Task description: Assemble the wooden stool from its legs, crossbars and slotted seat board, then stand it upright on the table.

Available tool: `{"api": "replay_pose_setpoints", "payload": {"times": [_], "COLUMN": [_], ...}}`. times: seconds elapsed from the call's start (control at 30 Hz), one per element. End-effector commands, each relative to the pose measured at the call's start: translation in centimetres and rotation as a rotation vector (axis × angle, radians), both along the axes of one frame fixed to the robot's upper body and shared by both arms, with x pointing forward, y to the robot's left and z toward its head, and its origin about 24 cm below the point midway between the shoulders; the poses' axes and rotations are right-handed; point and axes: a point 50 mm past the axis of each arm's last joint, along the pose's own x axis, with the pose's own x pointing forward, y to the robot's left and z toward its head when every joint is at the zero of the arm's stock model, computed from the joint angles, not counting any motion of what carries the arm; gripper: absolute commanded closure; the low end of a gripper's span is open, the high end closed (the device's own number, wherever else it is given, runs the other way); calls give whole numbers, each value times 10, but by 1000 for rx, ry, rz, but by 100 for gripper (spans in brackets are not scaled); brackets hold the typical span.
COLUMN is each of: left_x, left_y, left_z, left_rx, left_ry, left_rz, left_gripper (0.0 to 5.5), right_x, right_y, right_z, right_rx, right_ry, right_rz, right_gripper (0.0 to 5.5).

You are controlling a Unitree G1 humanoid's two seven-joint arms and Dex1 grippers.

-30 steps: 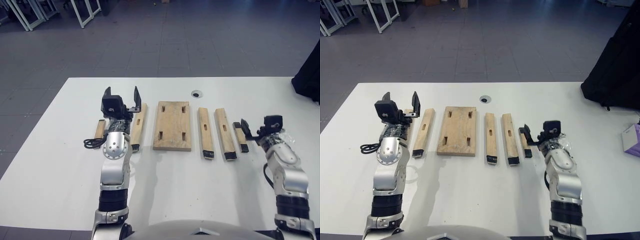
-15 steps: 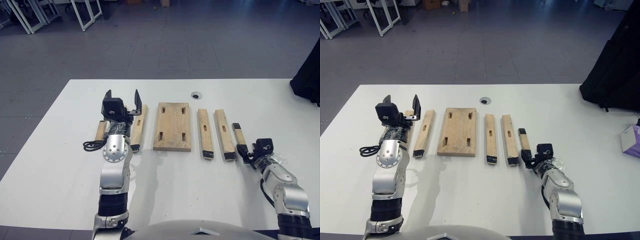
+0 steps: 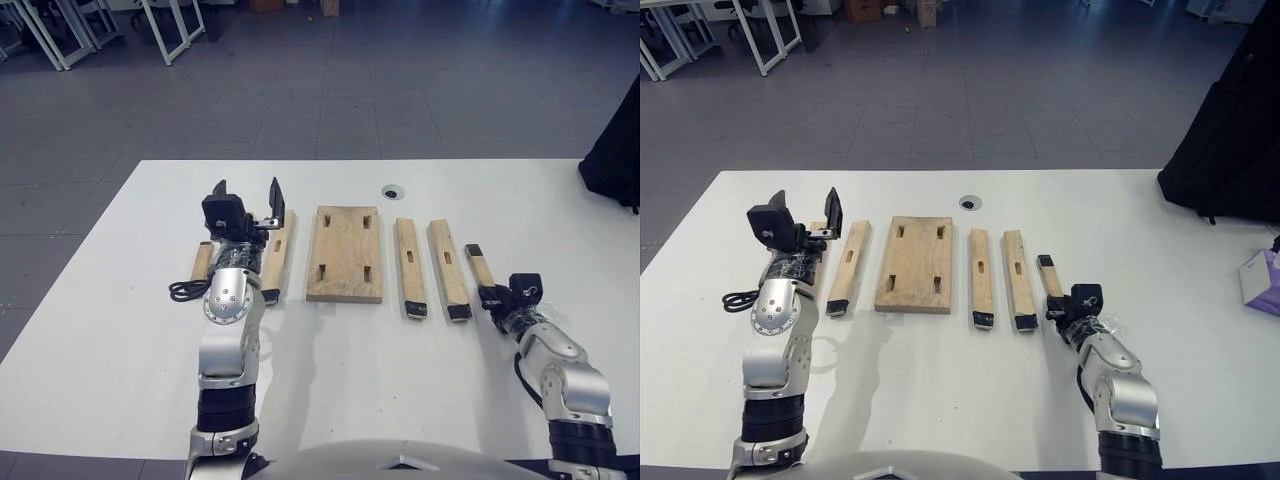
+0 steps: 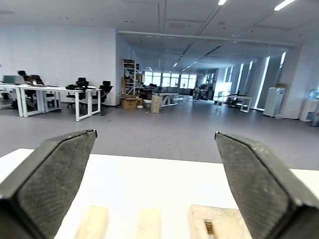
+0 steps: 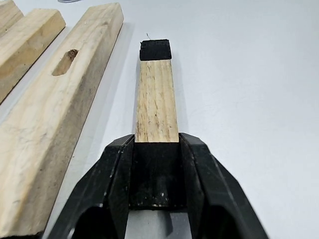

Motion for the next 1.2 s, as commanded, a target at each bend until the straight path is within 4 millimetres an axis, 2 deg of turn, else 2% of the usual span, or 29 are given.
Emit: {"api": "replay_pose_setpoints", "payload": {"times": [0.03, 0.07, 0.13, 0.17, 0.23, 0.3, 0.4, 0.47, 0.57, 0.7, 0.87, 1.0, 1.2], "left_x": [8, 13, 19, 20, 14, 8, 4, 3, 10, 12, 12, 15, 16], "left_y": [9, 11, 7, -1, -13, -18, -23, -23, -19, -12, -14, -16, -14], "left_z": [3, 3, 4, 4, 9, 12, 20, 23, 16, 10, 9, 6, 3], "left_rx": [-176, -239, -380, -470, -578, -701, -839, -899, -940, -979, -1009, -969, -921], "left_ry": [22, 43, 88, 134, 186, 230, 227, 222, 262, 267, 262, 304, 303], "left_rz": [-37, -67, -212, -357, -596, -756, -899, -933, -883, -839, -837, -837, -815], "left_gripper": [108, 108, 108, 108, 108, 108, 108, 108, 108, 108, 108, 169, 263], "right_x": [39, 53, 69, 73, 76, 73, 60, 53, 46, 39, 35, 35, 38], "right_y": [12, 22, 41, 53, 76, 101, 129, 143, 156, 163, 168, 165, 158], "right_z": [40, 65, 101, 115, 127, 125, 112, 110, 111, 108, 99, 91, 91], "right_rx": [-118, -150, -163, -163, -144, -128, -113, -87, -16, 65, 52, 10, -17], "right_ry": [-248, -381, -563, -634, -704, -720, -711, -714, -709, -652, -584, -531, -517], "right_rz": [64, 101, 153, 196, 299, 440, 631, 707, 769, 831, 912, 951, 967], "right_gripper": [422, 422, 422, 422, 422, 422, 422, 422, 422, 422, 422, 422, 422]}}
